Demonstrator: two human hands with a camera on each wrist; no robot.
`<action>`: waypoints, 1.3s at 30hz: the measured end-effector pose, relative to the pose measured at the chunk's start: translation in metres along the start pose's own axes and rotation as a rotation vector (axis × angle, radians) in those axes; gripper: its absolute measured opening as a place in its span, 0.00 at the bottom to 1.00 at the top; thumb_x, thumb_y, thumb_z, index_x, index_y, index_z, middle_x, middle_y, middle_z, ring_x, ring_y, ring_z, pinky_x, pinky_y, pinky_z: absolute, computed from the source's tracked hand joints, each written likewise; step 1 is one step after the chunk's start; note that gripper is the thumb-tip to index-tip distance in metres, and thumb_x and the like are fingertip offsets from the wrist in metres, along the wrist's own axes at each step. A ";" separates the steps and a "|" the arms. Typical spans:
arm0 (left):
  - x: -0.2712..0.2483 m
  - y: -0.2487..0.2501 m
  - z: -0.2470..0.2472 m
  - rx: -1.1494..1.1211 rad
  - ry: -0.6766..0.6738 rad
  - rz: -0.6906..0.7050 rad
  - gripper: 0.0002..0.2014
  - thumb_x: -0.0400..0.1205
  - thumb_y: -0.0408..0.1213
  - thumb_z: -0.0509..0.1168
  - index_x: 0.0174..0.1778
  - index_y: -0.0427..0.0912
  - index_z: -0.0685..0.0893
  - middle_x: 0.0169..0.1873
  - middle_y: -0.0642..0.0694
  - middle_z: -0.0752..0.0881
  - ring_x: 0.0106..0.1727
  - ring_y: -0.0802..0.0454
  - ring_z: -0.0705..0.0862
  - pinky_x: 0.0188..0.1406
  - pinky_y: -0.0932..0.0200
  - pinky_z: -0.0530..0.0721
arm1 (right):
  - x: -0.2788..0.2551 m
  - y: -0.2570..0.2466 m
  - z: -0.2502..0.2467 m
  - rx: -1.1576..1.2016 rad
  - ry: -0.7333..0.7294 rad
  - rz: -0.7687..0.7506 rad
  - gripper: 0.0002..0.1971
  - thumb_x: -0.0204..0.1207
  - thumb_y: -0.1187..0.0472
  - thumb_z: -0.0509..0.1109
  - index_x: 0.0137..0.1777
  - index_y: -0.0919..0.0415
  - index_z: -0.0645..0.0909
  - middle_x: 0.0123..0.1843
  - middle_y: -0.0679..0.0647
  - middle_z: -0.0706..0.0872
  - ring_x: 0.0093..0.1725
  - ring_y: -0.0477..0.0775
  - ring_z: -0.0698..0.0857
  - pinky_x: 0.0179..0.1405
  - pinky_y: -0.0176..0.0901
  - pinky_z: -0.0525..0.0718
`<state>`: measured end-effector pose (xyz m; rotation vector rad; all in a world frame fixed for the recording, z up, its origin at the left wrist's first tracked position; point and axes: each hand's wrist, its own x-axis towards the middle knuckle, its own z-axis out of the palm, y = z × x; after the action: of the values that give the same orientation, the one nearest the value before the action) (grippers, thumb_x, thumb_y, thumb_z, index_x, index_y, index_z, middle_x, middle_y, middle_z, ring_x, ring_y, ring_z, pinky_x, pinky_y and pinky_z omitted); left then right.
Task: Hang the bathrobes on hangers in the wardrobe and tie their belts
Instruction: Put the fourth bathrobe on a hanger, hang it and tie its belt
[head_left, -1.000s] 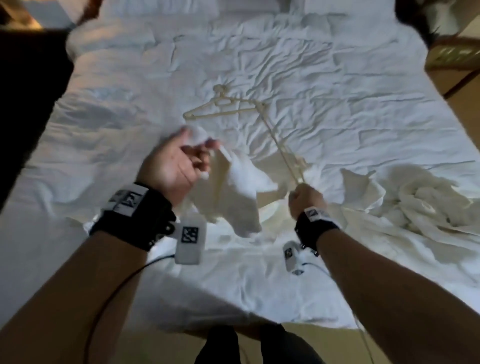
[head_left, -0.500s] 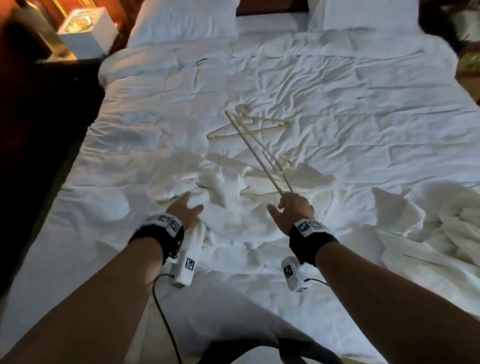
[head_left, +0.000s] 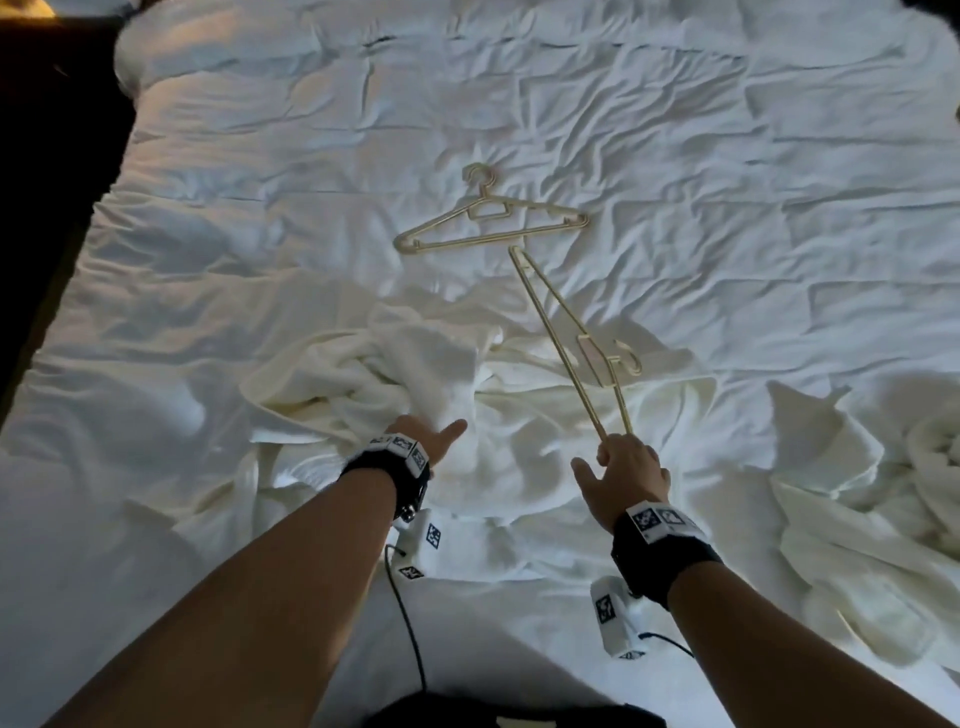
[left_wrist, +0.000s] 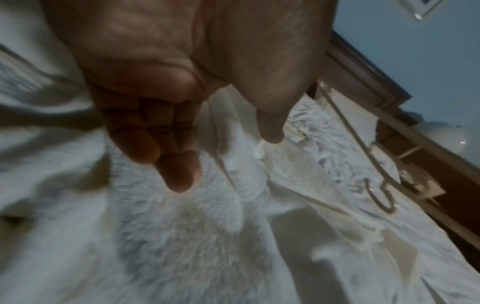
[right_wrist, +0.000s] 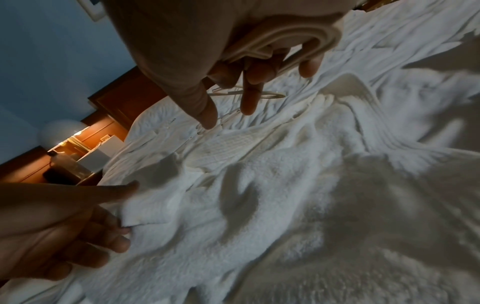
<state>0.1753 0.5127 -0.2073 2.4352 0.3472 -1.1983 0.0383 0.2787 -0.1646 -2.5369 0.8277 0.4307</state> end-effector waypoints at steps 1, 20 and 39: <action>0.005 0.006 0.001 -0.007 -0.033 -0.001 0.39 0.69 0.74 0.61 0.44 0.35 0.86 0.33 0.43 0.91 0.35 0.44 0.91 0.46 0.49 0.89 | 0.003 0.005 -0.001 -0.003 0.003 0.009 0.13 0.76 0.44 0.68 0.42 0.51 0.72 0.48 0.45 0.75 0.50 0.50 0.71 0.53 0.49 0.70; 0.075 -0.011 -0.092 0.554 0.180 0.153 0.44 0.78 0.53 0.66 0.83 0.54 0.45 0.84 0.48 0.47 0.81 0.36 0.60 0.77 0.37 0.63 | 0.065 -0.026 0.007 0.008 -0.020 -0.103 0.11 0.76 0.48 0.68 0.41 0.51 0.71 0.47 0.45 0.74 0.50 0.50 0.70 0.53 0.49 0.69; 0.073 0.084 -0.018 0.928 0.232 0.647 0.19 0.84 0.42 0.52 0.72 0.52 0.69 0.56 0.44 0.86 0.59 0.43 0.84 0.70 0.43 0.68 | 0.053 0.041 -0.002 0.050 0.080 0.074 0.13 0.73 0.47 0.70 0.44 0.50 0.68 0.55 0.44 0.71 0.58 0.54 0.74 0.54 0.48 0.66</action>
<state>0.2646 0.4491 -0.2354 3.0274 -1.1011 -0.8609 0.0545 0.2229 -0.1972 -2.4971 0.9527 0.3299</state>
